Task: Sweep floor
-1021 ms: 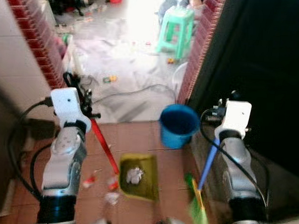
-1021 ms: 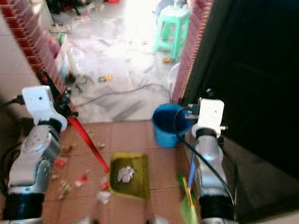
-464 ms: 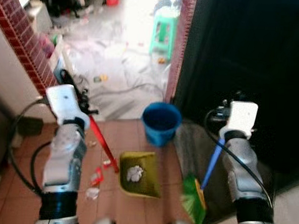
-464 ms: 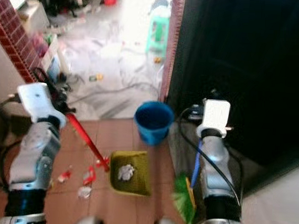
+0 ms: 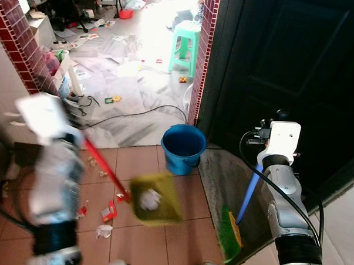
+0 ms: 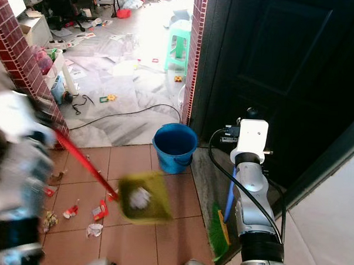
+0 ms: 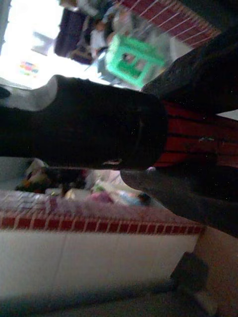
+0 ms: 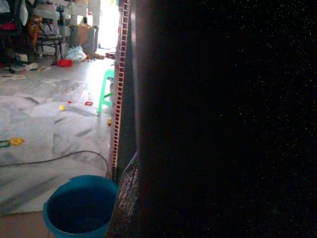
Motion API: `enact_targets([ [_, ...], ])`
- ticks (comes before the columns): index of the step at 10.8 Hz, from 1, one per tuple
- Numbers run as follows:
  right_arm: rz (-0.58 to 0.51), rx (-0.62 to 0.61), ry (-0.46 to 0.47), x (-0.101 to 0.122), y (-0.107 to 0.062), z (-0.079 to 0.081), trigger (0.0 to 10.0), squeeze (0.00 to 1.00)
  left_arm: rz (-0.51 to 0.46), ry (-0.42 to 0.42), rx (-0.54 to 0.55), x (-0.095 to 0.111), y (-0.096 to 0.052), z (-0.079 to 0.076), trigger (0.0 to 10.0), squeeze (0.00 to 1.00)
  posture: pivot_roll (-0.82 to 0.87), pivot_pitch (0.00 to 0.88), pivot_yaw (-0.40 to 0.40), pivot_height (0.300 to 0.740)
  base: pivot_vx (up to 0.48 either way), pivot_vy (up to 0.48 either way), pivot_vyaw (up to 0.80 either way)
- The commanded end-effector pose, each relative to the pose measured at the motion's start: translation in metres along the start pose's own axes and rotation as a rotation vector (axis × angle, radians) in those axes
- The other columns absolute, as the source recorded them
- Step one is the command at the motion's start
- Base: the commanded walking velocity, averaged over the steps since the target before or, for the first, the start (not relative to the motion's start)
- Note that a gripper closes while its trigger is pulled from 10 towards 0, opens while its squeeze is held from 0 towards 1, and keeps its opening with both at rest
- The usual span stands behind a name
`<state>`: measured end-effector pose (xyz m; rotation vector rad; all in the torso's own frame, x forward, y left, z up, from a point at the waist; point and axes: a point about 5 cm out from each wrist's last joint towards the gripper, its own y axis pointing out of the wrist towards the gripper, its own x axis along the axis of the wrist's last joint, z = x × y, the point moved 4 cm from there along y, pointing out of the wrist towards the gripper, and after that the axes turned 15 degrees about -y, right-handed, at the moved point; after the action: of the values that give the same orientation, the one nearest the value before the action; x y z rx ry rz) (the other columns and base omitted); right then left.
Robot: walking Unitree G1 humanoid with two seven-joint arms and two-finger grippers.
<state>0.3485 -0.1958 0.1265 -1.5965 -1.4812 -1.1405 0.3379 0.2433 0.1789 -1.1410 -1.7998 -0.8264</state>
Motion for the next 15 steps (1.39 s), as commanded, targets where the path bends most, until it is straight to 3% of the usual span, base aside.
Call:
enact_targets([
  [1, -0.010, 0.003, -0.031, 0.002, 0.002, -0.003, 10.0, 0.00, -0.134, -0.055, -0.068, 0.037, 0.004, -0.020, 10.0, 0.00, -0.08, 0.016, 0.005, 0.740, 0.000, 0.000, 0.00],
  [5, -0.028, 0.018, -0.041, 0.006, 0.005, 0.002, 10.0, 0.00, -0.288, -0.100, -0.115, 0.090, 0.023, -0.033, 10.0, 0.00, -0.08, 0.006, 0.004, 0.740, 0.000, 0.000, 0.00],
  [9, -0.038, 0.021, -0.048, 0.007, 0.004, 0.004, 10.0, 0.00, -0.291, -0.127, -0.138, 0.090, 0.028, -0.042, 10.0, 0.00, -0.09, 0.010, 0.013, 0.740, 0.233, 0.000, 0.00],
  [15, -0.038, 0.029, -0.043, 0.006, 0.001, 0.008, 10.0, 0.00, -0.312, -0.128, -0.161, 0.093, 0.033, -0.047, 10.0, 0.00, -0.09, 0.008, 0.017, 0.740, 0.479, 0.000, 0.00],
])
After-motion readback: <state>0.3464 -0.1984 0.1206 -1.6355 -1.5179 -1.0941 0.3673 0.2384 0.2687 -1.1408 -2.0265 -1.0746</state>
